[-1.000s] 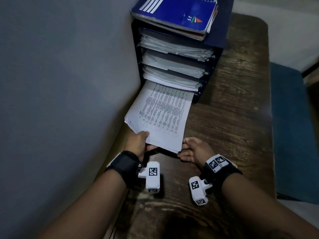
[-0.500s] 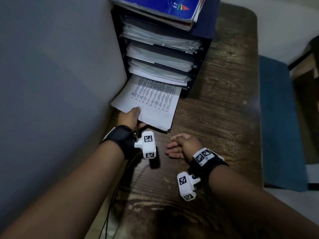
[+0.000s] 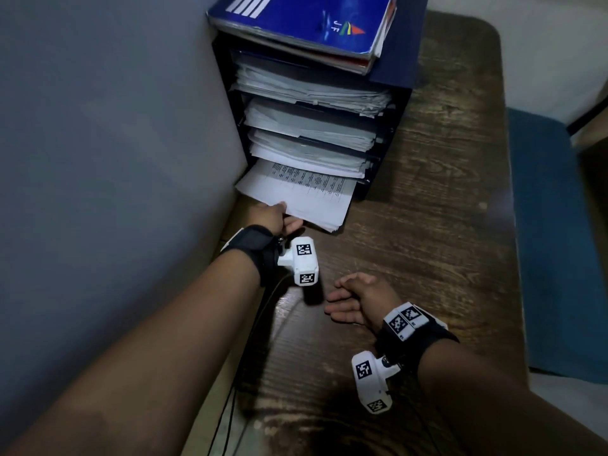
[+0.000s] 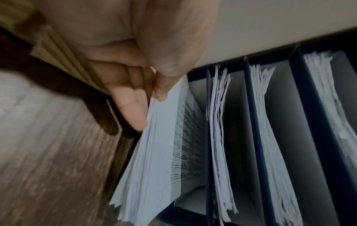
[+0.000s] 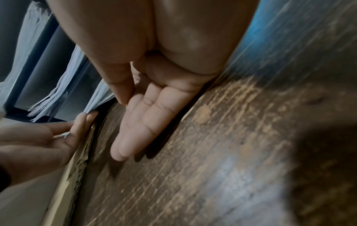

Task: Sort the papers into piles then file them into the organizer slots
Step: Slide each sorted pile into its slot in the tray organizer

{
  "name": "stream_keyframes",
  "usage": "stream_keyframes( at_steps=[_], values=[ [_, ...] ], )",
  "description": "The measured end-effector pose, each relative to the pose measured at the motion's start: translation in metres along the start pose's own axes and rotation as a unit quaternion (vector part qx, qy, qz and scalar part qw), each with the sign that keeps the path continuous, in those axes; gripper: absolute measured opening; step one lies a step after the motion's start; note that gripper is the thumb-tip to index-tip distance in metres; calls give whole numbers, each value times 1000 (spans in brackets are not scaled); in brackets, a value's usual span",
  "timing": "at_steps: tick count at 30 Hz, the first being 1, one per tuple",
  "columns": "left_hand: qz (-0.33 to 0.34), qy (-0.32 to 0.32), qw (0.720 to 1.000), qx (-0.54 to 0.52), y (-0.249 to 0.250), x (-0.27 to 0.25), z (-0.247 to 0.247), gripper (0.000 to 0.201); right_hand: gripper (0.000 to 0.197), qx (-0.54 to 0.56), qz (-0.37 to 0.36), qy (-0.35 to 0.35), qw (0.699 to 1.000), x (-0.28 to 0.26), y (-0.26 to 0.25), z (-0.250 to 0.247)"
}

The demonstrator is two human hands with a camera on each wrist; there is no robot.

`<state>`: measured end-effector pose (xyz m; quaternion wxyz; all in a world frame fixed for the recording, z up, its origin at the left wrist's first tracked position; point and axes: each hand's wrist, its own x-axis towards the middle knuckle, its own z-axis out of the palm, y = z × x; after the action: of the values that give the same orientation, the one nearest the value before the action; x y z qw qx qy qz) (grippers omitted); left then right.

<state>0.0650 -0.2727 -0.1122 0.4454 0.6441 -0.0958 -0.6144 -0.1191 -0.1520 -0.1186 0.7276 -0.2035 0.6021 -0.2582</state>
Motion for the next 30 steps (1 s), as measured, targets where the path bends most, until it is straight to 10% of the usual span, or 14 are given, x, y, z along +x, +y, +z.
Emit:
stream_keyframes(
  at_steps=[30],
  values=[
    [-24,-66,998,2,6,27,36,20,16,20,19,7,1000,-2,-4,-2]
  ],
)
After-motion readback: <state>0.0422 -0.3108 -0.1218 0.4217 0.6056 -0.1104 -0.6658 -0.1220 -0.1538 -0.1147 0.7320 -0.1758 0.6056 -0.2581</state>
